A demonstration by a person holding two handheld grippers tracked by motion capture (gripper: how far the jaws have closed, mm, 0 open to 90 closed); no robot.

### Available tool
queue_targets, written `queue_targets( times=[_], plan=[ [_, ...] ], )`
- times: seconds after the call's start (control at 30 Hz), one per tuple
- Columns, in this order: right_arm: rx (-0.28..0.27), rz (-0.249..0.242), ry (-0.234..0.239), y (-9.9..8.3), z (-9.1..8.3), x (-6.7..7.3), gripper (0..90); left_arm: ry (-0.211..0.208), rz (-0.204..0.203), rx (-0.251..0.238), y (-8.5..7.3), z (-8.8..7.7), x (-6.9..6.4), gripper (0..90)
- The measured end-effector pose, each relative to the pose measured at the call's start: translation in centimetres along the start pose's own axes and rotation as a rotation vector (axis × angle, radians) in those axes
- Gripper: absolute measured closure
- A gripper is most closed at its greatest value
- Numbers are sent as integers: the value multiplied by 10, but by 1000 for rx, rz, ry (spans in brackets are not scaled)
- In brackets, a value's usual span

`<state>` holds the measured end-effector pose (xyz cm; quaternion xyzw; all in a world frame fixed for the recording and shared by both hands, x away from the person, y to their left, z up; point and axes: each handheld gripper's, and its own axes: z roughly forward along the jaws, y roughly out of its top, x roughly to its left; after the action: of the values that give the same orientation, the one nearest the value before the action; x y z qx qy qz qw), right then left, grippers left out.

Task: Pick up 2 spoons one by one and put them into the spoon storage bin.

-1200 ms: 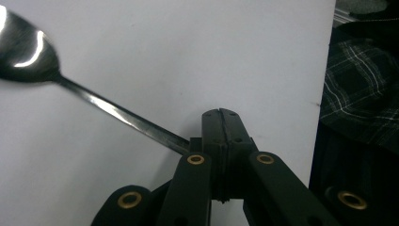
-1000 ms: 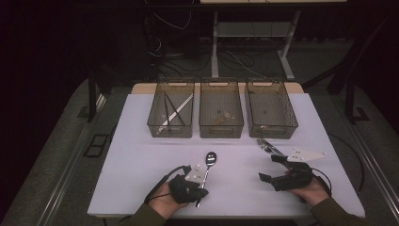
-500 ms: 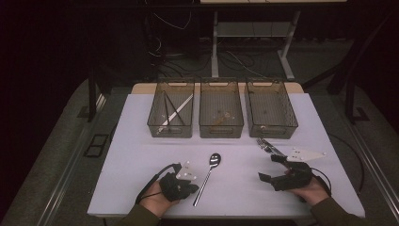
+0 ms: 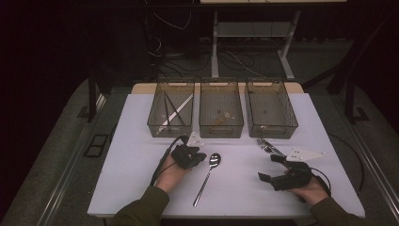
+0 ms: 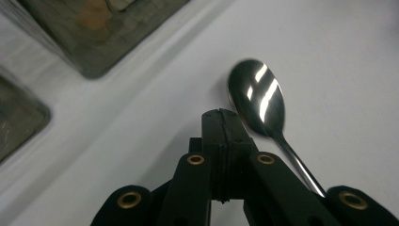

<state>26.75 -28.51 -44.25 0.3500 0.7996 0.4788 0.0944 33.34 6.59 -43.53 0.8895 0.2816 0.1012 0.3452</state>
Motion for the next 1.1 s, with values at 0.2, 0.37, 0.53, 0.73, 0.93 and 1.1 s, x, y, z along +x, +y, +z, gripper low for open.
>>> queue_targets(
  times=[0.2,0.37,0.53,0.73,0.93,1.1],
  plan=[
    [-2,-2,2,0,0,0,95,-10,-5,0,9,14,2,896],
    [-3,-1,1,0,0,0,95,-27,-8,-7,14,22,-1,897],
    [-3,-1,1,0,0,0,95,-42,3,-10,20,27,-6,897],
    [-4,1,2,0,-1,0,95,-58,25,-1,27,34,-13,896],
    [-4,1,3,0,-1,0,95,-69,25,-6,31,43,-19,896],
    [-4,0,3,0,-1,0,95,-70,42,-1,31,42,-16,894]
  ],
)
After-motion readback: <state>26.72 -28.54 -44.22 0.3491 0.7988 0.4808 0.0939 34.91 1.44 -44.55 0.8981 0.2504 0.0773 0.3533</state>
